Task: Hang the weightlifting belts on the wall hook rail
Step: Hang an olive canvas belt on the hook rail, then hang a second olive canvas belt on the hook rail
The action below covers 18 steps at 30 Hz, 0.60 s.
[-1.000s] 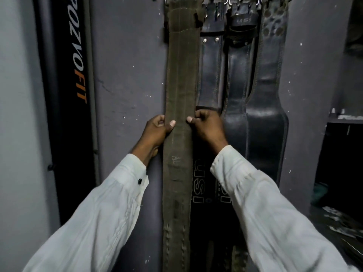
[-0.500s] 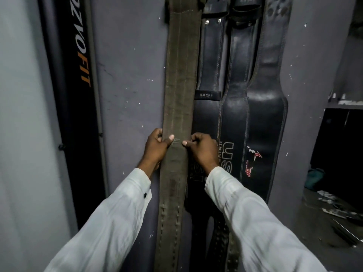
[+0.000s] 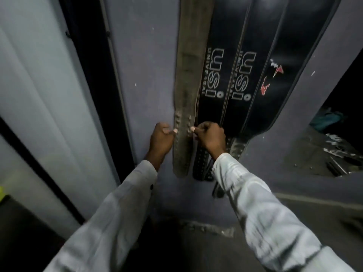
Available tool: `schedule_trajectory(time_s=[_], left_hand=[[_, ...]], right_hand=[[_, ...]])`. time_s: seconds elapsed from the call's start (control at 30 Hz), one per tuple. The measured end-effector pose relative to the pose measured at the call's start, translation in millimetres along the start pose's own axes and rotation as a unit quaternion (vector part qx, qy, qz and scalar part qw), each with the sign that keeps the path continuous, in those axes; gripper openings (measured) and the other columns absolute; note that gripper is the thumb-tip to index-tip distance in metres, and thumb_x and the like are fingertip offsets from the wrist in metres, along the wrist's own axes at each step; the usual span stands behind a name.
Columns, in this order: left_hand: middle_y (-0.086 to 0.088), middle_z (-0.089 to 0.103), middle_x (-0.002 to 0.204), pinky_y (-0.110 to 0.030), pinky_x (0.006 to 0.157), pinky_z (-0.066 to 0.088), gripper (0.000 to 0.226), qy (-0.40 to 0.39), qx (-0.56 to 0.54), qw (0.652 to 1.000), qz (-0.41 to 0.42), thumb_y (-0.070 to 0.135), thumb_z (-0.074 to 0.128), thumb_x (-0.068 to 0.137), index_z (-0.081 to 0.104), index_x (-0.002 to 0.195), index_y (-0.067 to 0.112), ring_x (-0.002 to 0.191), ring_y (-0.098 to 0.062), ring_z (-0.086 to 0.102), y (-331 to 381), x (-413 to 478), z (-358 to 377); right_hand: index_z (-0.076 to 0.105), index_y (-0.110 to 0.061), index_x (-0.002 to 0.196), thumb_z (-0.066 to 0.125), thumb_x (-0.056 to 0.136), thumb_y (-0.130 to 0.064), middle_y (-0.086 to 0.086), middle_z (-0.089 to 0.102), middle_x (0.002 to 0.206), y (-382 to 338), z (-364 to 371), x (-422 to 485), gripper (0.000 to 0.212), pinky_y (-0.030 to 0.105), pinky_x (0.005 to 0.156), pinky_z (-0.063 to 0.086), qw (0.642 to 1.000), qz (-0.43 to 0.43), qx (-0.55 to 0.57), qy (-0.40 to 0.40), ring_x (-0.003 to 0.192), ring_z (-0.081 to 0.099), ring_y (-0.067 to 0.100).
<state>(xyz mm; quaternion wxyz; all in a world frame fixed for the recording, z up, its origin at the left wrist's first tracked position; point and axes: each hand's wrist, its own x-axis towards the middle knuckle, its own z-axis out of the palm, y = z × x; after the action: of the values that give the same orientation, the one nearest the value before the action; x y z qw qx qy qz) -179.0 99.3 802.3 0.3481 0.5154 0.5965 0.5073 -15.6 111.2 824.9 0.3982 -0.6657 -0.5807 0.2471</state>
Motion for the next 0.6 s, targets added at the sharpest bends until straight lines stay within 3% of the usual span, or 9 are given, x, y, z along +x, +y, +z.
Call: schedule_trajectory(time_s=[0.07,0.17,0.23,0.3,0.37,0.43,0.6], left_hand=[[-0.016,0.065,0.084,-0.032,0.075,0.052,0.036,-0.022,-0.004,0.998,-0.06,0.052,0.064,0.067,0.058,0.076,0.018,0.089,-0.037,0.067,-58.3,-24.6,0.0],[-0.014,0.071,0.102,-0.05,0.089,0.057,0.018,-0.035,-0.017,0.989,-0.142,0.045,0.065,0.071,0.065,0.082,0.031,0.096,-0.033,0.07,-122.6,-101.0,2.2],[-0.01,0.067,0.098,-0.039,0.084,0.057,0.007,-0.055,-0.033,0.979,-0.194,0.022,0.057,0.089,0.061,0.088,0.027,0.088,-0.027,0.067,-137.3,-167.1,6.6],[-0.004,0.062,0.085,-0.028,0.066,0.051,0.021,-0.062,-0.076,0.957,-0.272,0.007,0.048,0.098,0.057,0.086,0.022,0.071,-0.018,0.061,-166.7,-222.2,14.9],[-0.003,0.059,0.08,-0.024,0.058,0.047,0.023,-0.068,-0.109,0.926,-0.355,0.008,0.047,0.099,0.056,0.082,0.02,0.066,-0.016,0.057,-207.8,-278.1,22.0],[-0.003,0.061,0.082,-0.027,0.063,0.05,0.019,-0.065,-0.119,0.895,-0.424,0.013,0.049,0.1,0.058,0.085,0.02,0.07,-0.018,0.059,-246.5,-328.2,23.6],[-0.006,0.064,0.088,-0.03,0.062,0.052,0.013,-0.049,-0.128,0.84,-0.525,0.018,0.054,0.1,0.059,0.108,0.009,0.076,-0.021,0.063,-334.9,-431.6,5.5]], right_hand=[[0.069,-0.019,0.068,0.073,0.073,-0.048,-0.005,0.069,0.061,41.8,12.4,-30.7,0.031,0.039,0.077,0.061,0.997,0.032,0.061,-0.043,0.071,0.07,0.024],[0.058,-0.018,0.063,0.073,0.083,-0.031,0.006,0.059,0.062,97.6,26.4,-99.1,0.028,0.04,0.067,0.055,0.98,0.089,0.137,-0.115,0.06,0.058,0.022],[0.062,-0.013,0.076,0.072,0.087,-0.027,0.011,0.062,0.071,139.2,36.9,-145.9,0.02,0.039,0.067,0.055,0.967,0.124,0.15,-0.163,0.064,0.061,0.024],[0.062,-0.014,0.072,0.073,0.084,-0.031,0.009,0.064,0.068,173.5,47.6,-193.2,0.023,0.037,0.065,0.054,0.959,0.158,0.133,-0.193,0.063,0.063,0.023],[0.063,-0.013,0.076,0.07,0.089,-0.023,0.008,0.063,0.07,204.1,57.1,-243.7,0.017,0.028,0.058,0.052,0.941,0.205,0.13,-0.236,0.06,0.061,0.019],[0.062,-0.013,0.079,0.067,0.093,-0.016,0.007,0.062,0.073,228.6,67.3,-287.4,0.015,0.023,0.054,0.052,0.921,0.253,0.119,-0.272,0.061,0.061,0.016],[0.063,-0.017,0.069,0.07,0.092,-0.015,0.001,0.062,0.063,300.2,102.0,-375.9,0.024,0.018,0.051,0.05,0.885,0.304,0.071,-0.345,0.053,0.062,0.006]])
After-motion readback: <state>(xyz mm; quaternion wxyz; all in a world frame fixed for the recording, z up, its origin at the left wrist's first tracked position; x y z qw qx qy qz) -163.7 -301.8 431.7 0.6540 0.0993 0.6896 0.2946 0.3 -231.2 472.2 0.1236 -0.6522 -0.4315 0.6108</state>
